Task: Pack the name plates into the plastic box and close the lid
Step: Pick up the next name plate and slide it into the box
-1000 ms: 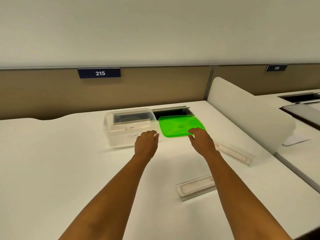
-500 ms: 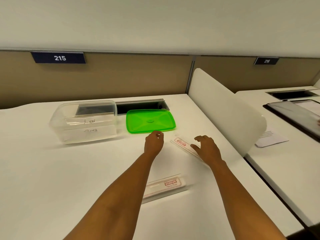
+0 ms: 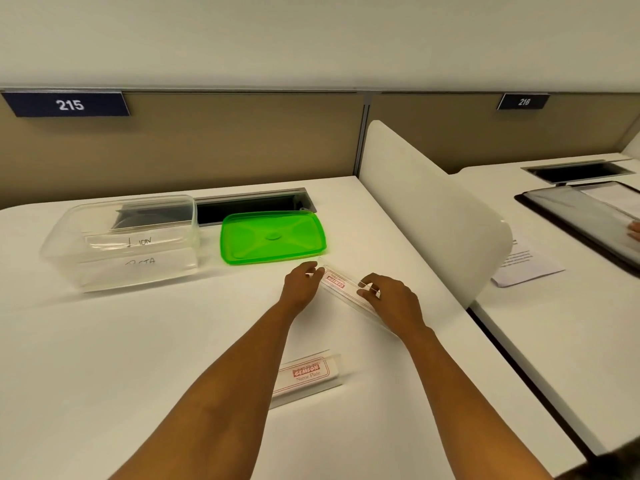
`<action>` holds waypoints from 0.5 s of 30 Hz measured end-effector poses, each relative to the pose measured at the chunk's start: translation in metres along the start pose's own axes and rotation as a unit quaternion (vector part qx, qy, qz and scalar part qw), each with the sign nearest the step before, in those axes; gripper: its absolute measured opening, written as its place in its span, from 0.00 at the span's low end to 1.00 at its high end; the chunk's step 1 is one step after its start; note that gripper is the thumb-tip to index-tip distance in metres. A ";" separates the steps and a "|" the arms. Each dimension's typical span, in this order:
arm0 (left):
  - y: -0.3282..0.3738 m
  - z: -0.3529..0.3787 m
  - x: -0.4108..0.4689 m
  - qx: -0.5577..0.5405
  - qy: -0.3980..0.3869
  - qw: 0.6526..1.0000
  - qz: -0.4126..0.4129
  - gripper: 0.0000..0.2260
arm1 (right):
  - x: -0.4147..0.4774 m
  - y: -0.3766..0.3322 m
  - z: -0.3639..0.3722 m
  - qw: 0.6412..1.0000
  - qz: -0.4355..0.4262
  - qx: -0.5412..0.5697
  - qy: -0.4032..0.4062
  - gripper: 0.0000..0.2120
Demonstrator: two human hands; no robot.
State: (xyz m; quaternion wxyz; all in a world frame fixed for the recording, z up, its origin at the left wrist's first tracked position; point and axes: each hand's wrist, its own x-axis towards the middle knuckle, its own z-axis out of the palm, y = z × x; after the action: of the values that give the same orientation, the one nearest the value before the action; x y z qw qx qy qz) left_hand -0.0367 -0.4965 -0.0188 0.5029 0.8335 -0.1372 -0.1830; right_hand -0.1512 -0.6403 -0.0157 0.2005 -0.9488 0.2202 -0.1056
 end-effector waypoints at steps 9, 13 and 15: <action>0.009 -0.041 0.006 -0.119 0.055 0.989 0.074 0.05 | 0.038 -0.012 -0.039 0.956 -0.020 0.252 -0.145 0.09; 0.023 -0.068 0.001 -0.158 0.113 0.977 0.091 0.05 | 0.060 -0.034 -0.058 0.948 -0.050 0.266 -0.168 0.11; 0.028 -0.083 0.001 -0.180 0.154 0.969 0.074 0.06 | 0.068 -0.044 -0.060 0.947 -0.060 0.293 -0.120 0.11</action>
State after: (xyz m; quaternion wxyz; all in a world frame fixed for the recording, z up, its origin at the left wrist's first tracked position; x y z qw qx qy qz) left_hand -0.0002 -0.4438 0.0413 0.6721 0.7347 -0.0845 -0.0366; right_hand -0.0918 -0.6553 0.0646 0.4876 -0.8655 0.0964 -0.0629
